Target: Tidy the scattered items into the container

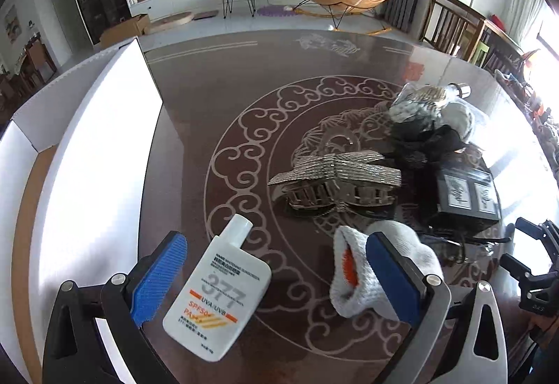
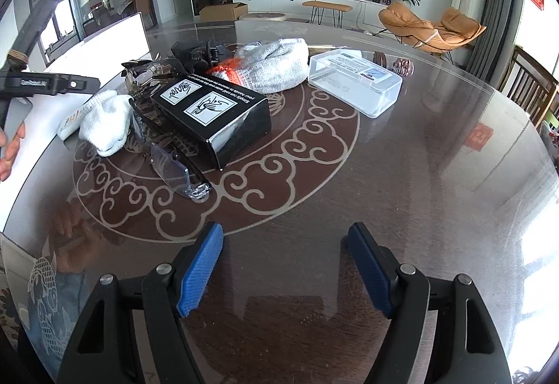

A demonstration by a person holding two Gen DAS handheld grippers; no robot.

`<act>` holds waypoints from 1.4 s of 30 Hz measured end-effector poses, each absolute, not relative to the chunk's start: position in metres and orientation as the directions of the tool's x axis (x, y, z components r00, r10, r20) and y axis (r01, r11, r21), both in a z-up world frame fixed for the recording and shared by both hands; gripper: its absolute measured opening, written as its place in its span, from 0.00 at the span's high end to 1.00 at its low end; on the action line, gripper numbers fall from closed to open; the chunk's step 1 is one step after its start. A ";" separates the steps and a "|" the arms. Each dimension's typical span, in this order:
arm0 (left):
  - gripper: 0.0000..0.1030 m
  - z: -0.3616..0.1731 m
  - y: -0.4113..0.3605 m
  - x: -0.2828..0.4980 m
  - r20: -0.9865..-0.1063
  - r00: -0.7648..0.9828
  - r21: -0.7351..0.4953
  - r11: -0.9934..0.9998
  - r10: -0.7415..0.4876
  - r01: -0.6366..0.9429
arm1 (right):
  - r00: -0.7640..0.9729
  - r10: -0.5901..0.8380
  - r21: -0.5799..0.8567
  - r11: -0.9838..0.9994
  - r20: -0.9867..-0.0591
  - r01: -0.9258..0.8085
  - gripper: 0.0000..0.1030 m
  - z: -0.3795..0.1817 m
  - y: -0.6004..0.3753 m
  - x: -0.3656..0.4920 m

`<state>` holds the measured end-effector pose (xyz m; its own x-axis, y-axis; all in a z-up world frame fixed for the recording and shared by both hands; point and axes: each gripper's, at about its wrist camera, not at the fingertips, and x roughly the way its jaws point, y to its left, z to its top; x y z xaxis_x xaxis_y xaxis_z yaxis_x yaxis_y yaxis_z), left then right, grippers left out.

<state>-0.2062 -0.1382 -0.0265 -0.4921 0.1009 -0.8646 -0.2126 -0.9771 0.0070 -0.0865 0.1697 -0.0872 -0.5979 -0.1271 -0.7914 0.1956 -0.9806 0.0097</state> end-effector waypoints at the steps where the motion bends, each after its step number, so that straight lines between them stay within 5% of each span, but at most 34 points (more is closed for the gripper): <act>1: 0.00 -0.032 -0.139 -0.211 -0.869 -0.486 0.003 -0.979 0.097 -0.202 | -0.598 -0.131 0.014 -0.981 -0.791 0.196 0.27 -0.087 0.171 -0.086; 6: 0.00 -0.047 -0.155 -0.208 -0.875 -0.434 -0.154 -0.972 0.217 -0.177 | -0.597 -0.124 0.005 -0.980 -0.793 0.197 0.26 -0.087 0.169 -0.085; 10: 0.00 -0.050 -0.137 -0.180 -0.844 -0.347 -0.311 -0.901 0.408 -0.304 | -0.597 -0.124 0.004 -0.980 -0.793 0.198 0.26 -0.087 0.167 -0.085; 13: 0.00 -0.048 -0.111 -0.152 -0.842 -0.301 -0.318 -0.863 0.448 -0.393 | -0.597 -0.127 0.008 -0.980 -0.792 0.198 0.26 -0.087 0.167 -0.085; 17: 0.00 -0.026 -0.119 -0.124 -0.840 -0.397 -0.223 -0.902 0.370 -0.370 | -0.598 -0.145 0.030 -0.980 -0.789 0.198 0.26 -0.086 0.169 -0.084; 30: 0.00 -0.044 -0.165 -0.152 -0.867 -0.481 -0.042 -0.943 -0.130 0.331 | -0.597 -0.124 0.004 -0.980 -0.793 0.199 0.26 -0.086 0.167 -0.084; 42: 0.00 -0.063 -0.176 -0.076 -0.905 -0.424 -0.210 -0.907 0.039 0.364 | -0.597 -0.125 0.005 -0.980 -0.793 0.199 0.26 -0.086 0.168 -0.084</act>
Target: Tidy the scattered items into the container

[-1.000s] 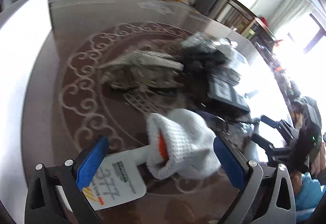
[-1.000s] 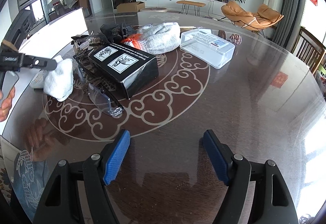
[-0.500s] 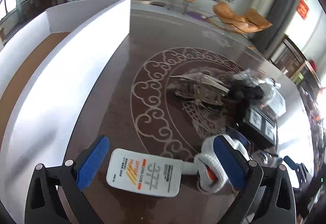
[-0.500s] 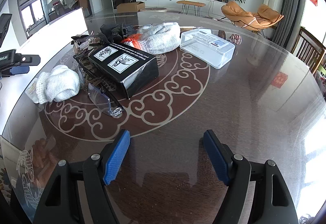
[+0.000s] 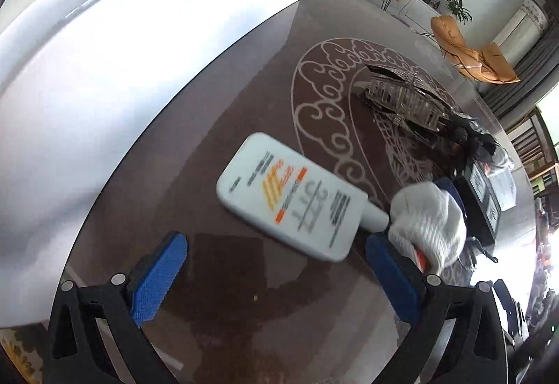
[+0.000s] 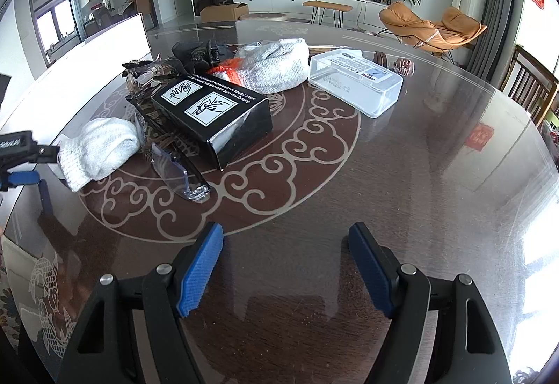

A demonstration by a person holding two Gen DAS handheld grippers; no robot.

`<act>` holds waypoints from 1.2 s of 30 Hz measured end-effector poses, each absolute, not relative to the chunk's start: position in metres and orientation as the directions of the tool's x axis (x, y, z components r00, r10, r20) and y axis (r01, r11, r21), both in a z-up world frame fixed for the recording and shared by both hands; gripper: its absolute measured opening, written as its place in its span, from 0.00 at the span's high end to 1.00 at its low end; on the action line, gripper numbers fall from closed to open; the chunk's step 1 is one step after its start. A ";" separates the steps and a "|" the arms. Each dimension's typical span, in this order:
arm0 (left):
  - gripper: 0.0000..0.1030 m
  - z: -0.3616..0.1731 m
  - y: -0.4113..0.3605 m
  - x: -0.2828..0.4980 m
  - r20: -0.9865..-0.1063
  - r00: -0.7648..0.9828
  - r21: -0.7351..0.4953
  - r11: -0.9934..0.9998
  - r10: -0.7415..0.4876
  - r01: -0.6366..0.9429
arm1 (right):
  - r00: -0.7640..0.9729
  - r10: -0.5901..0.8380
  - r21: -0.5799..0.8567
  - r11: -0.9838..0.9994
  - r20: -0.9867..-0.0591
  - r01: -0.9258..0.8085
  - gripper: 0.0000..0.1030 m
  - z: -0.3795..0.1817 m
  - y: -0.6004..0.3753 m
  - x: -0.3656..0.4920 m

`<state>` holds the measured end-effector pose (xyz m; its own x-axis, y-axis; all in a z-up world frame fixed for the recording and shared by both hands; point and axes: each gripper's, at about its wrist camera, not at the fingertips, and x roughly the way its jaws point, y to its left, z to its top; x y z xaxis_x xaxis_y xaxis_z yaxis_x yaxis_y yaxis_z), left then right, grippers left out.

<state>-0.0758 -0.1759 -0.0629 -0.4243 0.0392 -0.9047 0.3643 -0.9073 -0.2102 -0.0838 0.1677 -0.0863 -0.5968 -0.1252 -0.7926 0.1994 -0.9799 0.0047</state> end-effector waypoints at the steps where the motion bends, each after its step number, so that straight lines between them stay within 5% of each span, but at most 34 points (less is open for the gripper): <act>1: 0.00 -0.059 -0.175 -0.071 -0.898 -0.439 -0.213 -0.905 0.032 0.368 | -0.597 -0.124 0.003 -0.980 -0.793 0.200 0.26 -0.086 0.167 -0.084; 7: 0.00 -0.041 -0.171 -0.111 -0.863 -0.501 -0.221 -0.848 -0.059 0.481 | -0.596 -0.123 0.002 -0.980 -0.793 0.200 0.26 -0.087 0.168 -0.084; 15: 0.00 -0.069 -0.161 -0.152 -0.929 -0.321 -0.075 -0.755 -0.185 0.651 | -0.597 -0.136 0.017 -0.980 -0.791 0.200 0.26 -0.086 0.169 -0.084; 18: 0.00 -0.072 -0.147 -0.148 -0.935 -0.281 0.001 -0.792 -0.218 0.610 | -0.597 -0.135 0.017 -0.980 -0.791 0.200 0.26 -0.086 0.169 -0.084; 26: 0.00 -0.069 -0.148 -0.084 -0.917 -0.387 -0.070 -0.918 -0.094 0.390 | -0.598 -0.144 0.026 -0.979 -0.789 0.200 0.26 -0.086 0.170 -0.084; 36: 0.03 -0.076 -0.143 -0.123 -0.918 -0.380 -0.013 -0.948 -0.116 0.319 | -0.597 -0.125 0.003 -0.979 -0.793 0.202 0.26 -0.087 0.169 -0.084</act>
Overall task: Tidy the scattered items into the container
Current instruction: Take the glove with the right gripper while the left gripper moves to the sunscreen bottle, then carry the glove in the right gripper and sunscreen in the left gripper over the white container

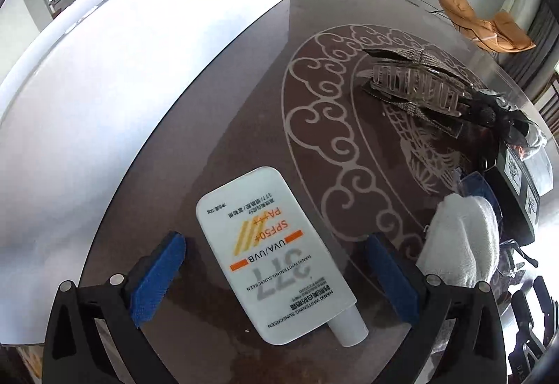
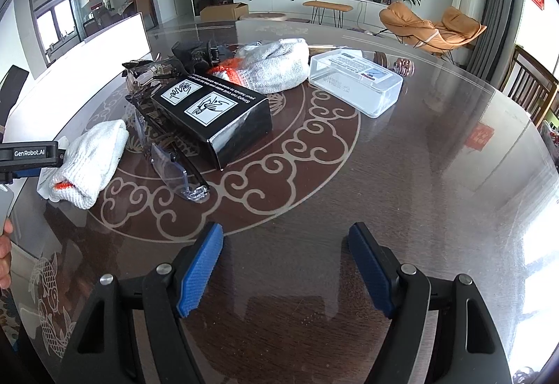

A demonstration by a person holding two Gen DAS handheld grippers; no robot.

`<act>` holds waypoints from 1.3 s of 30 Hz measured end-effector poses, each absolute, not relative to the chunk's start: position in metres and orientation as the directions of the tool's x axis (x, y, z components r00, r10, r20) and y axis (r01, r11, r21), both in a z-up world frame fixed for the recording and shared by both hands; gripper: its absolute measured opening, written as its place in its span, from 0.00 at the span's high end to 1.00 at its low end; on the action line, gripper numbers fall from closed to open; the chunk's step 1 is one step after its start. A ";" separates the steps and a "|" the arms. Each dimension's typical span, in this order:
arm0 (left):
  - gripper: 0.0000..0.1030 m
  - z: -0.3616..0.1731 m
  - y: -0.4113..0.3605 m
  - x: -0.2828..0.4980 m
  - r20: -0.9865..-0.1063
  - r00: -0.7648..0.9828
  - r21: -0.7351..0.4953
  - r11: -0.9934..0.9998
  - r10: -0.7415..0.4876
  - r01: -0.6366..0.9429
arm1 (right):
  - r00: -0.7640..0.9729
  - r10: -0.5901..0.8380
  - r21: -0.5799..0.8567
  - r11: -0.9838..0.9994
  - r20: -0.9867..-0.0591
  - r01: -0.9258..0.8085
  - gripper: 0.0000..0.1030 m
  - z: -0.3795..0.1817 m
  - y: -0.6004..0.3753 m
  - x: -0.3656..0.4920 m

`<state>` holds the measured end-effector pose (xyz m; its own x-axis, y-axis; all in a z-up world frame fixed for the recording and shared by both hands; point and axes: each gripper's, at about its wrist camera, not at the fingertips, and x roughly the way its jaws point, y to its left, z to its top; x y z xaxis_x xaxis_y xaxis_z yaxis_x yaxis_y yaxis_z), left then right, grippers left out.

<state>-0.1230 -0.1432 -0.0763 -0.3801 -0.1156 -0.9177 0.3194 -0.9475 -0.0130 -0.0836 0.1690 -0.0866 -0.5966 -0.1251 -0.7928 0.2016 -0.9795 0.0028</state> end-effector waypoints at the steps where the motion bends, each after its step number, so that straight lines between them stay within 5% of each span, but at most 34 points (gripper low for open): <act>1: 0.16 -0.076 -0.147 -0.114 -0.908 -0.404 -0.021 -0.950 -0.113 0.312 | -0.597 -0.125 0.003 -0.979 -0.793 0.202 0.26 -0.086 0.169 -0.084; 4: 0.48 -0.070 -0.157 -0.092 -0.878 -0.472 -0.066 -0.958 -0.077 0.279 | -0.596 -0.126 0.003 -0.979 -0.793 0.202 0.26 -0.087 0.169 -0.084; 5: 0.49 -0.068 -0.163 -0.090 -0.875 -0.482 -0.093 -0.958 -0.052 0.272 | -0.597 -0.126 0.003 -0.979 -0.793 0.202 0.26 -0.086 0.169 -0.084; 10: 0.49 -0.064 -0.175 -0.067 -0.856 -0.516 -0.118 -0.972 -0.004 0.204 | -0.599 -0.150 0.028 -0.978 -0.786 0.207 0.27 -0.085 0.171 -0.082; 15: 0.50 -0.074 -0.177 -0.056 -0.845 -0.535 -0.088 -0.981 -0.017 0.170 | -0.569 -0.460 0.348 -0.888 -0.682 0.301 0.27 -0.049 0.158 -0.052; 19: 0.50 -0.081 -0.181 -0.057 -0.839 -0.544 -0.102 -0.980 -0.006 0.169 | -0.542 -0.547 0.330 -0.830 -0.638 0.449 0.27 -0.022 0.085 -0.054; 24: 0.50 -0.078 -0.185 -0.047 -0.835 -0.550 -0.121 -0.979 0.009 0.166 | -0.465 -0.414 0.246 -0.891 -0.782 0.381 0.27 -0.064 0.026 -0.101; 27: 0.50 -0.076 -0.180 -0.043 -0.833 -0.554 -0.113 -0.984 0.018 0.138 | -0.491 -0.389 0.192 -0.895 -0.779 0.403 0.31 -0.078 0.015 -0.103; 30: 0.50 -0.075 -0.165 -0.040 -0.828 -0.560 -0.101 -0.991 0.036 0.085 | -0.482 -0.422 0.236 -0.886 -0.768 0.400 0.58 -0.081 0.030 -0.095; 39: 0.50 -0.071 -0.072 -0.040 -0.815 -0.553 -0.120 -0.984 0.175 -0.135 | -0.594 -0.222 0.100 -0.968 -0.773 0.232 0.58 -0.080 0.185 -0.029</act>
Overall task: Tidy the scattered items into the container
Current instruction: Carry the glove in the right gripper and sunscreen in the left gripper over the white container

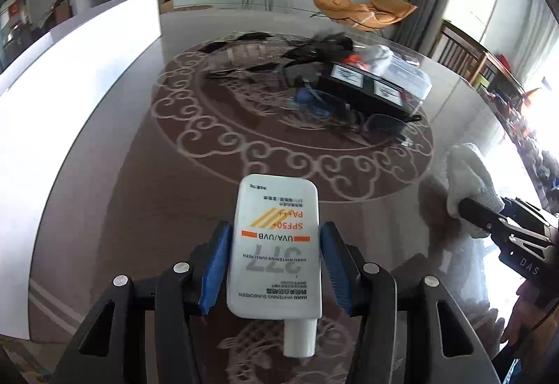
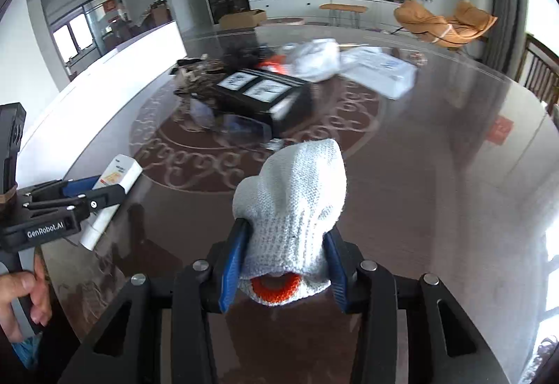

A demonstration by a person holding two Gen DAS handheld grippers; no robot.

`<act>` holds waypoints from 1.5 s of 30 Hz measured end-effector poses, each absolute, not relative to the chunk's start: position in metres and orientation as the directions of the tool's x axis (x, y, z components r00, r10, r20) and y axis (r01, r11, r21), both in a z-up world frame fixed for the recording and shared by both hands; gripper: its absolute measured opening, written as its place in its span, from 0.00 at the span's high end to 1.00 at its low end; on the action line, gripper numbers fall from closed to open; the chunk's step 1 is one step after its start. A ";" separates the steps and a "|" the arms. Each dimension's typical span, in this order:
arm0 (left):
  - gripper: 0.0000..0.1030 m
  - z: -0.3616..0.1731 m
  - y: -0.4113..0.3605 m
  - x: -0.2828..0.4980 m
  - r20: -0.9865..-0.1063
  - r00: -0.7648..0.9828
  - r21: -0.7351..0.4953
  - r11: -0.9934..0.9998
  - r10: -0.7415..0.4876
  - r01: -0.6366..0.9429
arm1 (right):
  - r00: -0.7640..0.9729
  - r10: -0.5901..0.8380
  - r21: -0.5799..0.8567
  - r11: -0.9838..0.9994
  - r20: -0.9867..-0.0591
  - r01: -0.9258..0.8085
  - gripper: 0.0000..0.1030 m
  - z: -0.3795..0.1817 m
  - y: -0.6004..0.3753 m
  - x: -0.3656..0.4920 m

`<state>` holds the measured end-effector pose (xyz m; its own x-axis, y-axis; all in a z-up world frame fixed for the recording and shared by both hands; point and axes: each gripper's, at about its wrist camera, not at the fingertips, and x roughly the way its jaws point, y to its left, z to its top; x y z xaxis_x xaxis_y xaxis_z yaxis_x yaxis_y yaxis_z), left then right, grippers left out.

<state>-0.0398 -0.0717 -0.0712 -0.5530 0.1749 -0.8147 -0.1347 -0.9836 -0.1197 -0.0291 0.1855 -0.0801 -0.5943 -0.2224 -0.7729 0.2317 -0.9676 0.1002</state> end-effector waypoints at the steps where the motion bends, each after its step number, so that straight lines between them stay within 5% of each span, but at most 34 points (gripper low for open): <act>1: 0.50 -0.071 -0.061 -0.044 -0.811 -0.555 -0.118 -0.982 0.183 -0.150 | -0.601 -0.200 0.091 -0.974 -0.774 0.206 0.57 -0.078 0.206 -0.025; 7: 0.46 -0.069 -0.043 -0.053 -0.818 -0.553 -0.089 -0.985 0.156 -0.146 | -0.586 -0.205 0.168 -0.979 -0.784 0.117 0.46 -0.075 0.271 -0.025; 10: 0.29 -0.070 -0.046 -0.049 -0.828 -0.546 -0.055 -0.987 0.128 -0.149 | -0.591 -0.152 0.092 -0.987 -0.792 0.129 0.40 -0.073 0.257 -0.020; 15: 0.27 -0.074 -0.050 -0.049 -0.830 -0.547 -0.034 -0.988 0.111 -0.149 | -0.604 -0.056 -0.017 -0.993 -0.795 0.115 0.37 -0.083 0.230 -0.027; 17: 0.21 -0.076 -0.046 -0.050 -0.834 -0.544 -0.013 -0.988 0.096 -0.155 | -0.605 -0.057 -0.008 -0.994 -0.794 0.104 0.36 -0.083 0.232 -0.027; 19: 0.00 -0.081 -0.042 -0.051 -0.842 -0.532 0.001 -0.987 0.087 -0.163 | -0.606 -0.051 -0.011 -0.995 -0.793 0.099 0.36 -0.084 0.232 -0.027; 31: 0.00 -0.080 -0.042 -0.057 -0.874 -0.482 0.000 -0.991 0.065 -0.134 | -0.606 -0.057 -0.001 -0.996 -0.793 0.094 0.36 -0.081 0.236 -0.024; 32: 0.02 -0.079 -0.042 -0.056 -0.875 -0.480 0.000 -0.990 0.069 -0.143 | -0.609 -0.068 0.018 -0.996 -0.790 0.087 0.36 -0.080 0.239 -0.024; 33: 0.17 -0.076 -0.041 -0.054 -0.870 -0.486 -0.001 -0.988 0.077 -0.154 | -0.613 -0.088 0.048 -0.996 -0.785 0.080 0.43 -0.078 0.242 -0.023; 34: 0.47 -0.072 -0.041 -0.051 -0.863 -0.497 -0.002 -0.987 0.084 -0.164 | -0.620 -0.106 0.076 -0.994 -0.777 0.074 0.57 -0.076 0.246 -0.020; 45: 0.50 -0.053 -0.066 -0.019 -0.829 -0.511 -0.178 -0.973 0.227 -0.144 | -0.627 -0.207 0.203 -0.976 -0.751 0.079 0.62 -0.060 0.238 0.015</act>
